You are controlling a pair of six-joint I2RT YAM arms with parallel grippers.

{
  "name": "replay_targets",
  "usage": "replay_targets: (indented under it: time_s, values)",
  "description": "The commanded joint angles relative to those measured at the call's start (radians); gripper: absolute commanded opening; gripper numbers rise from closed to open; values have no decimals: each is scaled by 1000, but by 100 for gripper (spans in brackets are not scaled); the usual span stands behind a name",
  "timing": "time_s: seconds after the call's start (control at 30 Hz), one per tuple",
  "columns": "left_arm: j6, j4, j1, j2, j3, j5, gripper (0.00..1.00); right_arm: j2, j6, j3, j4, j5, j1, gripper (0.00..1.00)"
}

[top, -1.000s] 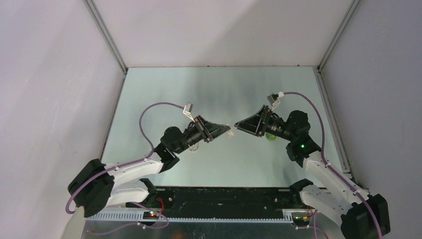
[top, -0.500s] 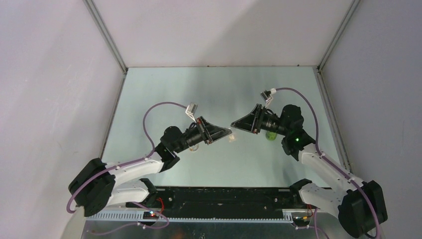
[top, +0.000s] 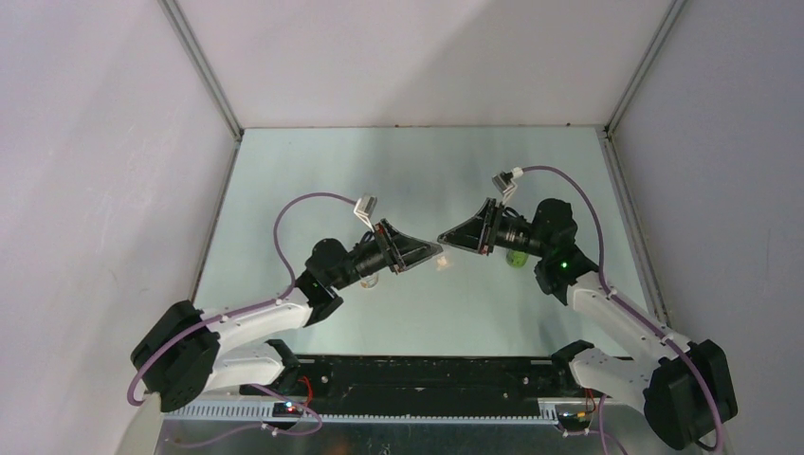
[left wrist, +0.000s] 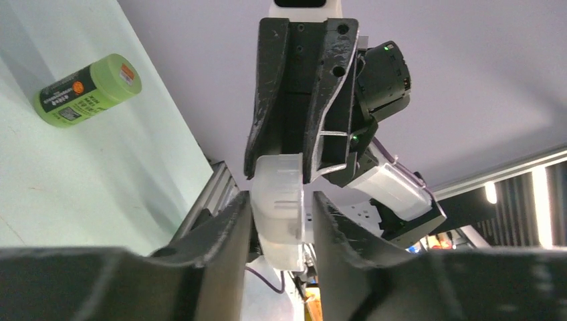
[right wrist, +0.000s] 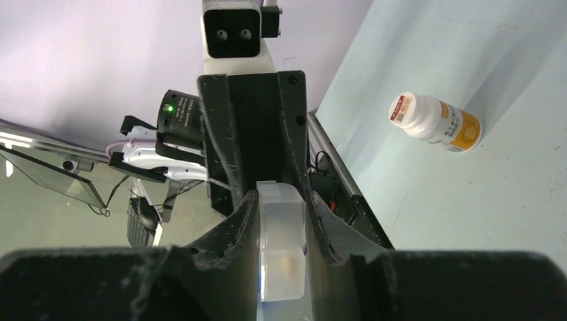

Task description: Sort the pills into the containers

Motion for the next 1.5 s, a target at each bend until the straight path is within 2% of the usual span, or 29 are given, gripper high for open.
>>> replay_targets:
  time_s: [0.0, 0.1, 0.27, 0.6, 0.9, 1.1, 1.23, 1.33, 1.37, 1.43, 1.47]
  values:
    - [0, 62, 2, -5, 43, 15, 54, -34, 13, 35, 5, 41, 15, 21]
    - [-1, 63, 2, -2, 35, 15, 67, -65, 24, 18, 25, 107, 14, 23]
    - [-24, 102, 0, 20, 28, 35, 69, -90, 83, -24, 95, 149, 11, 24]
    - [-79, 227, -11, 73, 19, 61, 53, -70, 168, -76, 198, 195, 11, 24]
    - [-55, 194, -25, 75, 21, 44, 51, -64, 191, -90, 202, 237, 6, 24]
    - [-22, 140, -28, 62, 31, 33, 37, -60, 197, -90, 206, 229, 3, 24]
    - [11, 78, -28, 43, 46, 25, 17, -57, 188, -90, 213, 204, 3, 25]
    - [45, 34, -28, 18, 55, 11, 2, -66, 170, -90, 177, 197, 2, 33]
    - [53, 3, -27, 13, 57, 5, 1, -69, 154, -90, 155, 198, 3, 36]
    - [78, -41, -27, -5, 69, -5, 0, -84, 112, -90, 116, 203, 3, 52]
    - [95, -57, -27, -15, 72, -8, 0, -100, 103, -90, 100, 214, 3, 69]
